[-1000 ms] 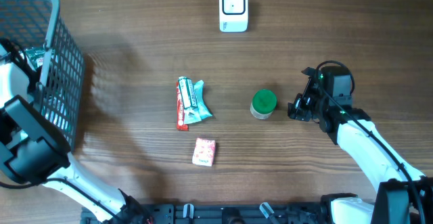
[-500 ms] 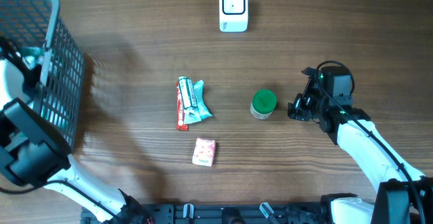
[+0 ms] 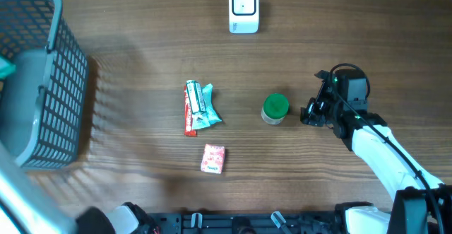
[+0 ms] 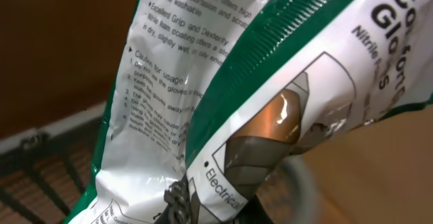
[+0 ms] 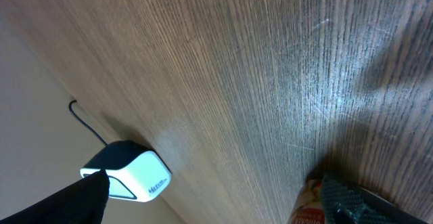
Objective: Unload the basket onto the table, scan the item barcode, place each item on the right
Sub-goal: 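Grasp the 3M Comfort Grip Gloves bag and lift it out, then lay the gloves bag flat on the table left of center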
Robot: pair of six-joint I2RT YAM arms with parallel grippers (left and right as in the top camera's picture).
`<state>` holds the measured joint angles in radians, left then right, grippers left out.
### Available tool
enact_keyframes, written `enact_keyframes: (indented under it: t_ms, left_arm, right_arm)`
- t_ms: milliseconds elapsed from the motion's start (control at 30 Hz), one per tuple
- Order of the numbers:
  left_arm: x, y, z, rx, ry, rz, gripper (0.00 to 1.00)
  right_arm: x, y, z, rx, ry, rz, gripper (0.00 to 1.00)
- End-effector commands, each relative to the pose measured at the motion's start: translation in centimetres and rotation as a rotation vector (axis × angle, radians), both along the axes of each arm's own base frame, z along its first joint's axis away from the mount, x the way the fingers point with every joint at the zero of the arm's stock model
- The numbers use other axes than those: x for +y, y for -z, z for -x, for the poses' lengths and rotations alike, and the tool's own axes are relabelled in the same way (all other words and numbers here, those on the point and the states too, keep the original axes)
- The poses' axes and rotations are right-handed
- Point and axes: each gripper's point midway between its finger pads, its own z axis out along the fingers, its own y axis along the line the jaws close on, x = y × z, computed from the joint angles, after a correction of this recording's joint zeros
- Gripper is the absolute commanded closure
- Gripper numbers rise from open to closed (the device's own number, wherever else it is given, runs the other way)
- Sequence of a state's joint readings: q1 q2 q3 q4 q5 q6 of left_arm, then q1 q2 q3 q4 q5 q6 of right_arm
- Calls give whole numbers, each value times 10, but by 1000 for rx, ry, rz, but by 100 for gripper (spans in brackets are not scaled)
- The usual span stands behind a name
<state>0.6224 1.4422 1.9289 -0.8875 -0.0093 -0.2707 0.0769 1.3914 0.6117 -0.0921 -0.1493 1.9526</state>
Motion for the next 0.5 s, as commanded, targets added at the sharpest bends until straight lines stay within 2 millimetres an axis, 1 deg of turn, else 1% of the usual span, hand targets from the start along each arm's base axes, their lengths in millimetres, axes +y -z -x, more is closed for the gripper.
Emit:
enact_keyframes:
  t_ms: [0, 33, 67, 100, 167, 233, 300, 367, 467]
  left_arm:
    - [-69, 12, -13, -15, 216, 177, 96]
    - [-84, 16, -12, 6, 254, 197, 96]
    - [-106, 27, -10, 57, 302, 230, 96]
    - [-124, 36, -8, 106, 345, 249, 96]
    - [-162, 63, -6, 225, 433, 302, 96]
    - [-191, 87, -6, 321, 503, 331, 96]
    - [-214, 116, -7, 426, 546, 328, 96]
    - [-230, 143, -6, 512, 571, 326, 96]
    - [-255, 194, -2, 651, 615, 354, 96]
  right_arm:
    - [1, 2, -1, 8, 9, -14, 0]
    - [1, 2, -1, 8, 8, -14, 0]
    - [1, 2, -1, 8, 8, -14, 0]
    - [1, 2, -1, 8, 9, -14, 0]
    - [1, 2, -1, 8, 8, -14, 0]
    - [1, 2, -1, 8, 8, -14, 0]
    - [1, 2, -1, 8, 8, -14, 0]
    - [1, 2, -1, 8, 8, -14, 0]
    - [1, 2, -1, 8, 8, -14, 0]
